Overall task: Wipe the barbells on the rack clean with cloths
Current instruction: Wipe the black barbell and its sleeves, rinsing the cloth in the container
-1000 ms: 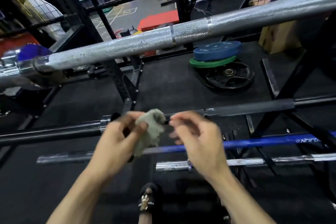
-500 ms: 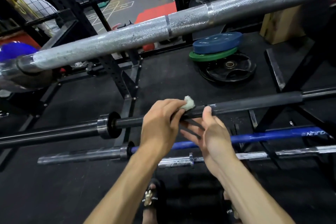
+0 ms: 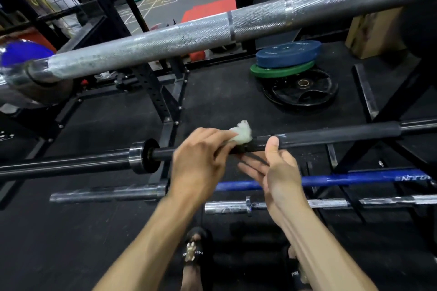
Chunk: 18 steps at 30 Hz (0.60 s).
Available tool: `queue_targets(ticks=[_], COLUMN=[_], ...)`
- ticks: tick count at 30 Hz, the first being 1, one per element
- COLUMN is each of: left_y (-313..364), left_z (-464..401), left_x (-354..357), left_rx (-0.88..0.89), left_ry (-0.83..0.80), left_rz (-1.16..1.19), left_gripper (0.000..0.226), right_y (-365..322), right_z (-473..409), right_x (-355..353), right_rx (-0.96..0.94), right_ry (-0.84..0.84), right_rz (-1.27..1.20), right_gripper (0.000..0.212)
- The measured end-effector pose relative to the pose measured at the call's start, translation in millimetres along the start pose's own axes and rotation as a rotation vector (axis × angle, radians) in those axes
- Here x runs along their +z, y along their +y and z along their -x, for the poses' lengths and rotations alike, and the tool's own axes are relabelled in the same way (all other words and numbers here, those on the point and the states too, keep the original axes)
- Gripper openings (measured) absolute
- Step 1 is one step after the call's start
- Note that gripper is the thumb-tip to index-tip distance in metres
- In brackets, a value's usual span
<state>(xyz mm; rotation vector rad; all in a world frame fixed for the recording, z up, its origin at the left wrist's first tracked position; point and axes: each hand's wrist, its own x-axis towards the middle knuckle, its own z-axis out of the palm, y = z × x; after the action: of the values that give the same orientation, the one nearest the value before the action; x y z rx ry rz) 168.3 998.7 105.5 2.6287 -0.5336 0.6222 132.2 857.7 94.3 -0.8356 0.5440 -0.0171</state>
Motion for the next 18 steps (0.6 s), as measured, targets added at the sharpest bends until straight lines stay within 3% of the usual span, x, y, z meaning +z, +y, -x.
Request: queue_targets(ticks=[2, 5, 8, 11, 15, 18], left_y=[-19.4, 2.3, 41.3, 19.5, -13.7, 27.2], left_z=[2.9, 6.1, 6.2, 5.4, 14.2, 18.2], left_x=[-8.9, 0.9, 19.1, 8.1, -14.6, 4.5], left_rx=[-0.058, -0.109, -0.053, 0.037, -0.149, -0.118], left_ry=[0.066, 0.088, 0.03, 0.001, 0.116, 0.078], left_rz=[-0.047, 0.003, 0.061, 0.02, -0.006, -0.018], left_gripper=[0.01, 0.011, 0.016, 0.024, 0.017, 0.016], right_y=[-1.3, 0.5, 0.5, -1.7, -1.8, 6.1], right_z=[-1.7, -0.5, 1.5, -2.6, -5.3, -6.5], right_x=[-2.7, -2.6, -4.5, -9.0, -10.7, -10.0], right_rx=[0.011, 0.001, -0.042, -0.028, -0.006, -0.019], right_ry=[-0.008, -0.021, -0.022, -0.048, -0.058, -0.02], right_rz=[0.018, 0.011, 0.039, 0.056, 0.08, 0.095], right_gripper=[0.036, 0.038, 0.037, 0.039, 0.041, 0.043])
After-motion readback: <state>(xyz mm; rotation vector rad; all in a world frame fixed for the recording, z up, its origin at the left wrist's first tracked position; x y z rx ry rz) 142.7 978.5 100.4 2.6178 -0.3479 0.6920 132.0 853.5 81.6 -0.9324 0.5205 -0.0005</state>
